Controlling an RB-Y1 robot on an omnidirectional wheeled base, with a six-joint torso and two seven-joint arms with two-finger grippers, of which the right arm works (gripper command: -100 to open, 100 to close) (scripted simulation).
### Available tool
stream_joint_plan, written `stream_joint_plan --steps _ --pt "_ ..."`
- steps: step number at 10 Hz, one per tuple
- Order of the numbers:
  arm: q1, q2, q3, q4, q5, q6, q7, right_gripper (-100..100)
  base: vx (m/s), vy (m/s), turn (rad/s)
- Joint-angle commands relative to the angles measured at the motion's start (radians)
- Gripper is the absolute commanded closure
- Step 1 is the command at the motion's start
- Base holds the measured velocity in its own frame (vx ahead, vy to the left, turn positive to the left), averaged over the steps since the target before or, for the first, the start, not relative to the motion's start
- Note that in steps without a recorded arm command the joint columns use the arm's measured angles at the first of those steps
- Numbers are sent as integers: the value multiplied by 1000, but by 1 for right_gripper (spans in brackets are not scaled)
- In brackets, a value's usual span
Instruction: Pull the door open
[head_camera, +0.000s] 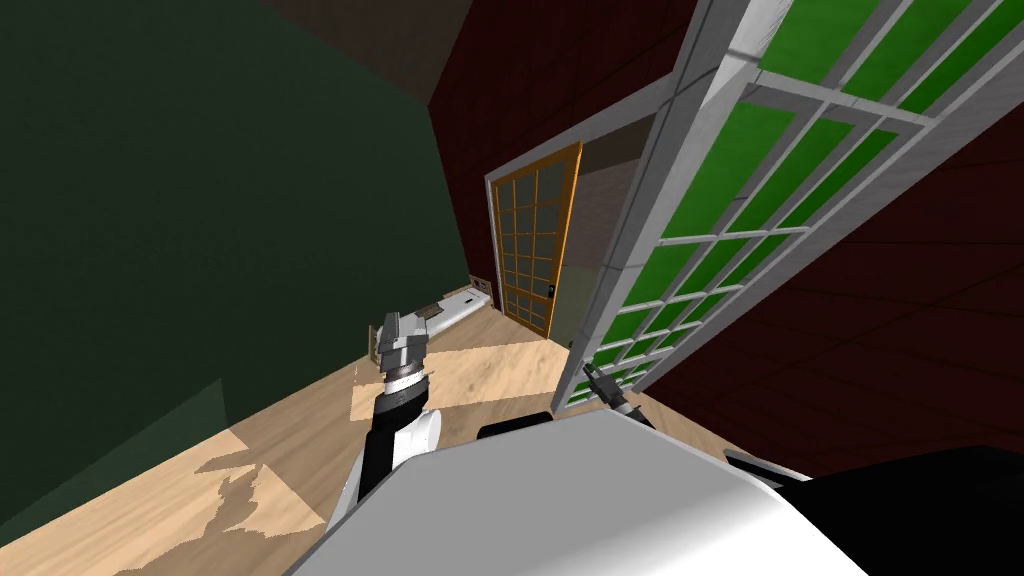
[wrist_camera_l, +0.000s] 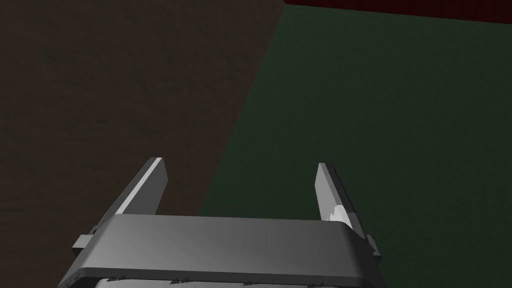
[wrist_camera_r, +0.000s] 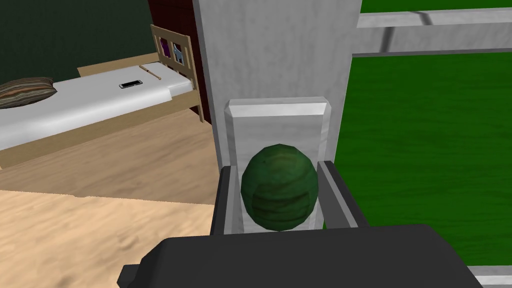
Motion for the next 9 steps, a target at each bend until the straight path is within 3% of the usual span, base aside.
stream_joint_plan --steps 1,3,4,9 --pt "3 -3 13 10 2 -19 -11 100 -217 -80 135" --pt "5 -7 24 21 3 -35 -21 100 -193 -51 109" --pt "6 -9 20 9 2 -24 -14 100 -83 -26 15" --pt "3 -7 48 49 2 -60 -39 100 -188 -62 165"
